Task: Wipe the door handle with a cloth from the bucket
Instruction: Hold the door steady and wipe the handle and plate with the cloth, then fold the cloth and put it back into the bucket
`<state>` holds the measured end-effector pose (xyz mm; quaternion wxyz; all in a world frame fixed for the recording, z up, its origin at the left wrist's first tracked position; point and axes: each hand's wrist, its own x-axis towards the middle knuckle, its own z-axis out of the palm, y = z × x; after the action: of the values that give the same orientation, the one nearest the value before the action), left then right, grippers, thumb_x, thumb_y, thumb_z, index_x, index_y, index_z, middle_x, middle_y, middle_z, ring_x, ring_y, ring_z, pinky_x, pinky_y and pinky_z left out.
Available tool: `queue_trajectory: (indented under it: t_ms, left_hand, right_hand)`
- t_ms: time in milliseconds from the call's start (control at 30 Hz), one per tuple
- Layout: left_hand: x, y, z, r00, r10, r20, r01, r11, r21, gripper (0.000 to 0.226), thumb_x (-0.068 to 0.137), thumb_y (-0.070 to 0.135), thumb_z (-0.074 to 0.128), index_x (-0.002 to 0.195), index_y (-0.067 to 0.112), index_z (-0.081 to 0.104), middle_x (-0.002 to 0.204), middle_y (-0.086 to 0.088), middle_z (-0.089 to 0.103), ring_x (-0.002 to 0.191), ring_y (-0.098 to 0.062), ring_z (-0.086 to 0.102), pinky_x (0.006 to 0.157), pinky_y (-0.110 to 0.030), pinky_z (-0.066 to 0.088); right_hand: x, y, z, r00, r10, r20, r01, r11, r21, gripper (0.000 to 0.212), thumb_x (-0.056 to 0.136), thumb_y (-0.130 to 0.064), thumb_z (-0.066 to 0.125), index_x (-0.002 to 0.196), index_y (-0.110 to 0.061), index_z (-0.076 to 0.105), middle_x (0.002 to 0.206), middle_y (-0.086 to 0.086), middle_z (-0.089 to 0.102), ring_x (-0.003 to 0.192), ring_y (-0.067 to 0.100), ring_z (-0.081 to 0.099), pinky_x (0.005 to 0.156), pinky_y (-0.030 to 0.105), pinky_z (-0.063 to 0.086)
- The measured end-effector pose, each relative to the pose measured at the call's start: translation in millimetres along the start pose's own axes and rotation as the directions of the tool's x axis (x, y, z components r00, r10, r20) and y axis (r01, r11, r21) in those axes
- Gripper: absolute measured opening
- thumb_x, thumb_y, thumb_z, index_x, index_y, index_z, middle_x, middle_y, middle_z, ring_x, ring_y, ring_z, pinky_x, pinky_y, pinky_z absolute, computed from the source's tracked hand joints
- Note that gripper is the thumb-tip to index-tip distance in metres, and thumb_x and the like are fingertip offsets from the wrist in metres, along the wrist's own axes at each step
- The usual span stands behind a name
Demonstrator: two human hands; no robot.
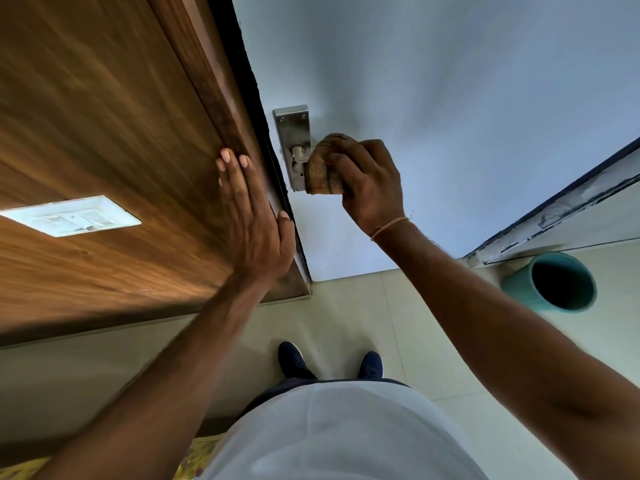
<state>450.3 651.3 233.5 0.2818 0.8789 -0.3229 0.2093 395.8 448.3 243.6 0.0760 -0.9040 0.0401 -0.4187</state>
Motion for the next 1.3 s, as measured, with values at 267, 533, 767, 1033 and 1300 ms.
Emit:
queue_trajectory:
  t_ms: [267,533,767,1033,1300]
  left_hand:
    - [0.5,2.1,2.8,1.0,0.002,-0.018,-0.002,1.0,-0.017,0.091,0.091,0.019,0.053,0.163,-0.018,0.011,0.172,-0.042,0.009,0.164,-0.054,0.008,0.136,-0.062,0.015]
    - [0.9,4.1,3.8,1.0,0.006,-0.028,-0.008,0.999,-0.045,0.094,0.089,0.018,0.057,0.162,-0.019,0.01,0.171,-0.043,0.008,0.163,-0.055,0.007,0.136,-0.062,0.012]
    - [-4.1,15.5,4.3,0.999,0.048,0.017,-0.046,0.991,-0.125,0.098,0.085,0.019,0.061,0.162,-0.018,0.015,0.17,-0.044,0.009,0.163,-0.056,0.009,0.137,-0.059,0.009]
    - [-22.1,96.3,29.3,0.959,0.216,0.181,-0.154,0.94,-0.303,0.089,0.091,0.011,0.062,0.167,-0.008,0.019,0.177,-0.032,0.007,0.168,-0.042,0.009,0.136,-0.054,0.02]
    - [-26.3,245.6,71.1,0.785,0.149,0.602,0.372,0.664,-0.649,0.057,0.104,0.045,0.036,0.122,0.003,0.07,0.125,-0.011,0.074,0.118,-0.023,0.065,0.107,-0.048,0.054]
  right_hand:
    - [5.7,-23.9,1.3,1.0,-0.009,-0.012,0.01,1.0,0.029,0.027,0.094,0.001,0.056,0.105,-0.008,0.079,0.118,0.012,0.077,0.091,0.039,0.066,0.07,0.039,0.056]
    - [-19.5,34.7,-29.1,0.879,0.477,-0.003,-0.477,0.879,0.005,0.045,0.067,0.002,0.064,0.105,-0.02,0.077,0.111,-0.001,0.076,0.093,0.033,0.065,0.076,0.027,0.047]
    - [-31.5,14.6,-41.2,0.294,0.884,0.363,-0.787,0.009,0.617,0.031,0.077,0.006,0.078,0.102,-0.008,0.066,0.088,0.021,0.073,0.065,0.036,0.072,0.053,0.034,0.056]
    - [-78.3,25.8,-100.3,0.332,0.558,0.76,-0.177,-0.755,0.632,0.034,0.108,-0.004,0.047,0.115,-0.016,0.078,0.126,0.012,0.071,0.11,0.027,0.07,0.085,0.034,0.057]
    - [-146.2,89.9,-221.4,0.288,0.59,0.755,-0.339,-0.674,0.656,0.068,0.09,-0.06,0.054,0.136,-0.011,0.066,0.148,0.009,0.062,0.136,0.032,0.057,0.107,0.041,0.045]
